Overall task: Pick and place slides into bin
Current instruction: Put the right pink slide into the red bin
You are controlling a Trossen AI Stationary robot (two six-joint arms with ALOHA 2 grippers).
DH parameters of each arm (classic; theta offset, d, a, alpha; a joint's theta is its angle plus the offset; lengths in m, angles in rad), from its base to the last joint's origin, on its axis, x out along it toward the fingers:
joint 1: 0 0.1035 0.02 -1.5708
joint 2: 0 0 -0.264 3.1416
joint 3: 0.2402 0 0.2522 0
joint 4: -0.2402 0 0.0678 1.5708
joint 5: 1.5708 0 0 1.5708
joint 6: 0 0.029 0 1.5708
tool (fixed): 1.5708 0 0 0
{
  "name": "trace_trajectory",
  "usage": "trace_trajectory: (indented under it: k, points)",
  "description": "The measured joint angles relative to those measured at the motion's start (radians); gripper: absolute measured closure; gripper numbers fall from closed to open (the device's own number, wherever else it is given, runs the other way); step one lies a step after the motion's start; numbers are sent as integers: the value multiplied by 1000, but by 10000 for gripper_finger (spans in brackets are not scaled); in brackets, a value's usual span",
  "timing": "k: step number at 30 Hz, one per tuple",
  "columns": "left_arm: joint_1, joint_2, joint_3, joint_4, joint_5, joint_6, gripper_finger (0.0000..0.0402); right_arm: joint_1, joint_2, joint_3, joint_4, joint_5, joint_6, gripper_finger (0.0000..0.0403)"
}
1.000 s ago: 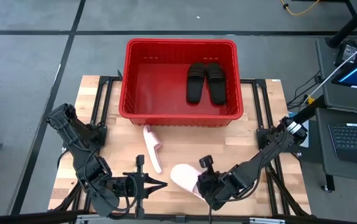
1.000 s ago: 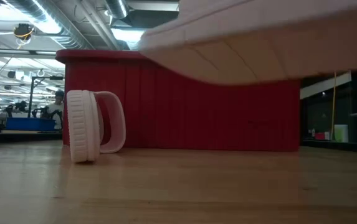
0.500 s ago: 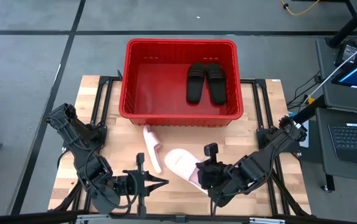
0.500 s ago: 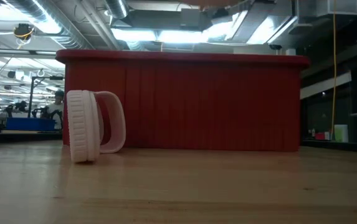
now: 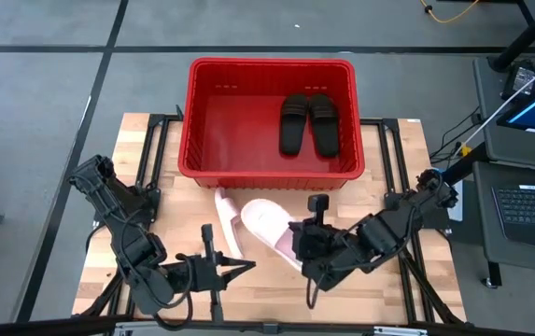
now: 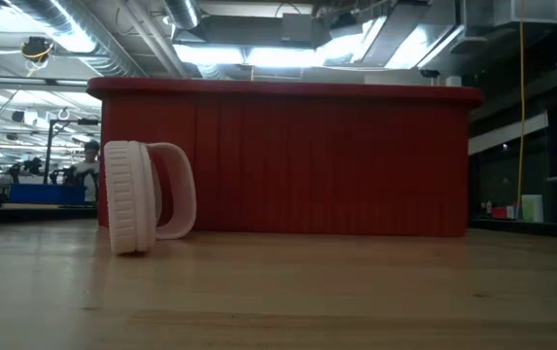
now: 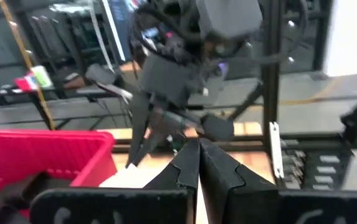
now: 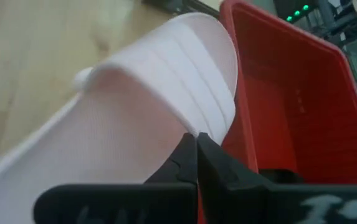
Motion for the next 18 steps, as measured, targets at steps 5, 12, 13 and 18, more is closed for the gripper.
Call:
trace_trajectory:
  k: [5, 12, 13, 18]
  points:
    - [0, -10, 0, 19, -85, 86, 394, -39, 0, 0, 6, 3, -66, 403]
    - [10, -38, 0, 19, -214, 97, 383, -93, -2, 0, 55, 56, -101, 403]
    - [12, -43, 0, 19, -216, 97, 382, -99, -2, 0, 63, 57, -103, 403]
    - [31, -64, 0, 14, -219, 106, 372, -126, -2, 28, 84, 56, -145, 403]
